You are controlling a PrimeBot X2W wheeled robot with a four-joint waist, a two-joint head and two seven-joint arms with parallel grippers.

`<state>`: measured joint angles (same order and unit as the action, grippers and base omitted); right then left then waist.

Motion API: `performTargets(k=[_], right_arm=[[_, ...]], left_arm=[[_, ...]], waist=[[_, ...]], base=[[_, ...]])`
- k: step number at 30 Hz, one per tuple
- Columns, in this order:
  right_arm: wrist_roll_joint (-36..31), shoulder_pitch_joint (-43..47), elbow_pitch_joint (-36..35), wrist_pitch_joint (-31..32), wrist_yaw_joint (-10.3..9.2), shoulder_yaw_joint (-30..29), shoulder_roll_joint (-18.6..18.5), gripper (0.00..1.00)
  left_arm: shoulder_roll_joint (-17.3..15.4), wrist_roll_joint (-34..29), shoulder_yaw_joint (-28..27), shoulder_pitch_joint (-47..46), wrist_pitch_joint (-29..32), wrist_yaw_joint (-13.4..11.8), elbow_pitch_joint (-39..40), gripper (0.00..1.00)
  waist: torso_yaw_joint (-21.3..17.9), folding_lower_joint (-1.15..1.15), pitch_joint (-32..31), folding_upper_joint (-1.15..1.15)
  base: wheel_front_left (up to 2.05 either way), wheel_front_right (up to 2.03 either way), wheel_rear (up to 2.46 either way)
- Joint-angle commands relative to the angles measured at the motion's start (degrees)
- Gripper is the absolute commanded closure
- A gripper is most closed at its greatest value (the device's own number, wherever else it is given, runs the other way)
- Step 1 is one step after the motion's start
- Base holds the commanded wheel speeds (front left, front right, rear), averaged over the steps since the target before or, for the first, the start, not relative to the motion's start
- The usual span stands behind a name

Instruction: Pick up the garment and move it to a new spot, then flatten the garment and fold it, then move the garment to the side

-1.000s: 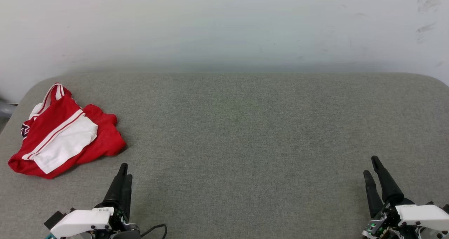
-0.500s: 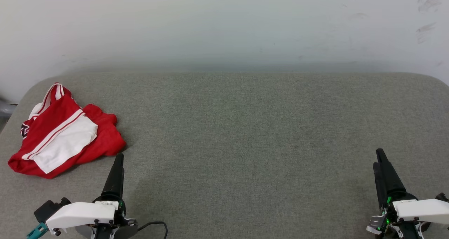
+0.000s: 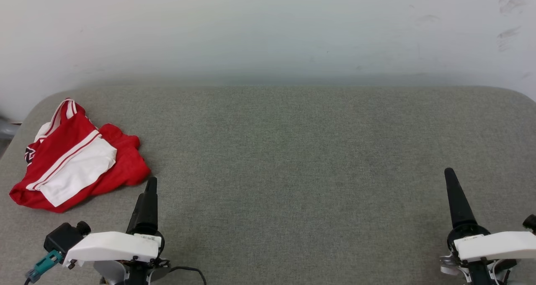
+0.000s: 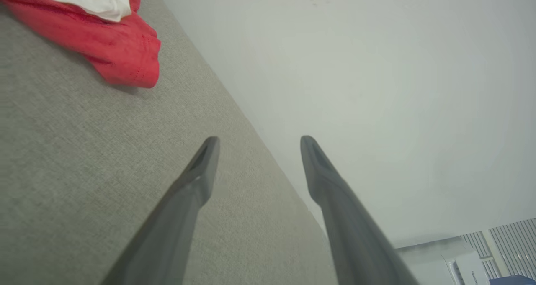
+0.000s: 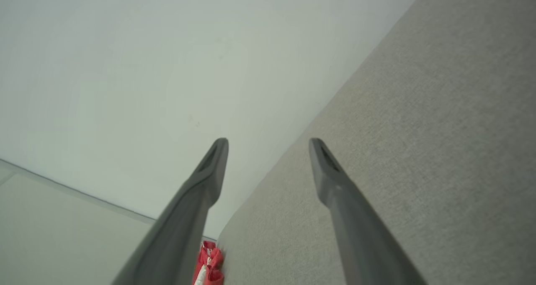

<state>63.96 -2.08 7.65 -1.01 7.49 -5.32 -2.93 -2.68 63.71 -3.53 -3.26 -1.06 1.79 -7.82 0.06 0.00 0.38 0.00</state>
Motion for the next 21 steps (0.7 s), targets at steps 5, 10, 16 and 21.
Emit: performTargets(k=[5, 10, 16, 21], right_arm=[[-8.75, 0.07, -2.46, -1.72, 0.01, 1.29, 0.0, 0.0], [-14.61, 0.35, -3.18, -2.71, 0.01, 2.04, 0.0, 0.0], [-19.98, 0.66, -3.98, -3.69, 0.0, 2.62, 0.01, 0.0], [-24.98, 1.01, -4.7, -4.61, 0.0, 3.06, 0.01, 0.0]], left_arm=[[-0.14, -8.24, 1.48, 0.04, -1.65, -1.76, 2.05, 0.0], [-0.15, -13.88, 2.31, 0.31, -2.68, -3.16, 2.55, 0.0], [-0.39, -19.53, 3.16, 0.61, -3.63, -4.54, 2.86, 0.0], [-0.87, -23.95, 4.29, 0.82, -4.54, -5.95, 3.25, 0.0]], waist=[[0.06, 0.0, -0.03, 0.0], [0.09, 0.0, -0.06, 0.0], [0.1, 0.0, -0.09, 0.0], [0.14, 0.0, -0.11, 0.0]], base=[[0.0, 0.0, 0.0], [0.0, 0.0, 0.0], [0.0, 0.0, 0.0], [0.0, 0.0, 0.0]])
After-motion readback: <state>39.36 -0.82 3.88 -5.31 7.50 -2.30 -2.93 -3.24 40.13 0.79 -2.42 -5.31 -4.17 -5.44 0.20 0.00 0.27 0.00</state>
